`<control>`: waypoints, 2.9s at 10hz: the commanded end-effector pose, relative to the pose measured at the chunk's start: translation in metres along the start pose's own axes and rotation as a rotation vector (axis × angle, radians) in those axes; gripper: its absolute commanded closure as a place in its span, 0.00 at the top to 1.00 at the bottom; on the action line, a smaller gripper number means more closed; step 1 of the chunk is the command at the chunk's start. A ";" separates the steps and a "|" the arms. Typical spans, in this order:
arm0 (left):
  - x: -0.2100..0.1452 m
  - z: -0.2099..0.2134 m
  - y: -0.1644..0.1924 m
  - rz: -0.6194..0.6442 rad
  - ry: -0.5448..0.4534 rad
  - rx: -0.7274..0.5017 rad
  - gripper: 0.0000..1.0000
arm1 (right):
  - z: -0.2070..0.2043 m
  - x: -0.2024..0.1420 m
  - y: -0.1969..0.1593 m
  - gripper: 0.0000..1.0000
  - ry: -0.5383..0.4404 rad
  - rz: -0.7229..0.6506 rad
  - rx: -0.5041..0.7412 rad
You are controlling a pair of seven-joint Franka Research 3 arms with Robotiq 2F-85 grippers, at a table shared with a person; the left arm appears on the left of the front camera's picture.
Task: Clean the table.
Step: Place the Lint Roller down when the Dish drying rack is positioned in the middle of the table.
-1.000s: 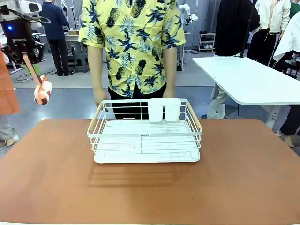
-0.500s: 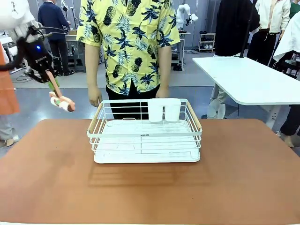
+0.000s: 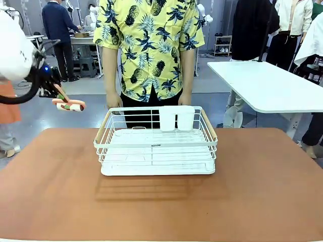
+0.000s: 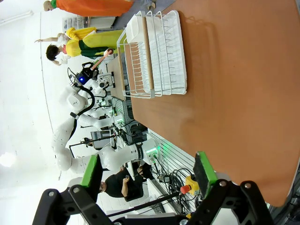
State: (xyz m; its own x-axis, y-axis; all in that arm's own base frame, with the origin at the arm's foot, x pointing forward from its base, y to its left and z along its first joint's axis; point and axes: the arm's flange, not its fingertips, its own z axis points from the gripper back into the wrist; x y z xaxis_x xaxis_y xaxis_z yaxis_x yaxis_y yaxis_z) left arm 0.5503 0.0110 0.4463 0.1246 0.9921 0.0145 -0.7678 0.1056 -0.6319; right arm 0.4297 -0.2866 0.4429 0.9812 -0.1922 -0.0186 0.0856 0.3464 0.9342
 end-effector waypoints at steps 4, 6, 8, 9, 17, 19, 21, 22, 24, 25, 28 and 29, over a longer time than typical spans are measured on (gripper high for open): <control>0.001 -0.028 0.033 0.015 -0.088 0.105 0.19 | 0.000 -0.001 0.003 1.00 0.000 0.003 -0.002; 0.007 -0.042 0.050 0.056 -0.060 0.077 0.19 | 0.000 -0.001 0.003 1.00 0.000 0.003 -0.002; 0.006 -0.055 0.068 0.046 -0.031 0.101 0.19 | 0.000 -0.001 0.003 1.00 0.000 0.003 -0.002; 0.007 -0.058 0.073 0.033 -0.026 0.098 0.19 | 0.000 -0.001 0.003 1.00 0.000 0.003 -0.002; 0.012 -0.068 0.088 0.082 0.011 0.138 0.19 | 0.000 -0.001 0.003 1.00 0.000 0.003 -0.002; 0.012 -0.070 0.089 0.085 0.027 0.155 0.27 | 0.000 -0.001 0.003 1.00 0.000 0.003 -0.002; 0.012 -0.070 0.088 0.086 0.029 0.164 0.47 | 0.000 -0.001 0.003 1.00 0.000 0.003 -0.002; 0.011 -0.068 0.088 0.085 0.027 0.168 0.57 | 0.000 -0.001 0.003 1.00 0.000 0.003 -0.002; 0.009 -0.066 0.087 0.090 0.030 0.182 0.77 | 0.000 -0.001 0.003 1.00 0.000 0.003 -0.002; 0.009 -0.065 0.086 0.094 0.019 0.194 0.86 | 0.000 -0.001 0.003 1.00 0.000 0.003 -0.002; 0.006 -0.055 0.085 0.105 0.009 0.224 1.00 | 0.000 -0.001 0.003 1.00 0.000 0.003 -0.002; 0.005 -0.051 0.080 0.118 0.016 0.261 1.00 | 0.000 -0.001 0.003 1.00 0.000 0.003 -0.002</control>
State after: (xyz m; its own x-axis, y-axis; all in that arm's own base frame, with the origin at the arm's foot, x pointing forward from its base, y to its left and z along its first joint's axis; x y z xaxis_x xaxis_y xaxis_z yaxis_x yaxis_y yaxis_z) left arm 0.5252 0.0279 0.3376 0.0527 0.9972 -0.0539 -0.8907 0.0226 -0.4540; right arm 0.4296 -0.2868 0.4429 0.9811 -0.1926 -0.0186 0.0857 0.3463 0.9342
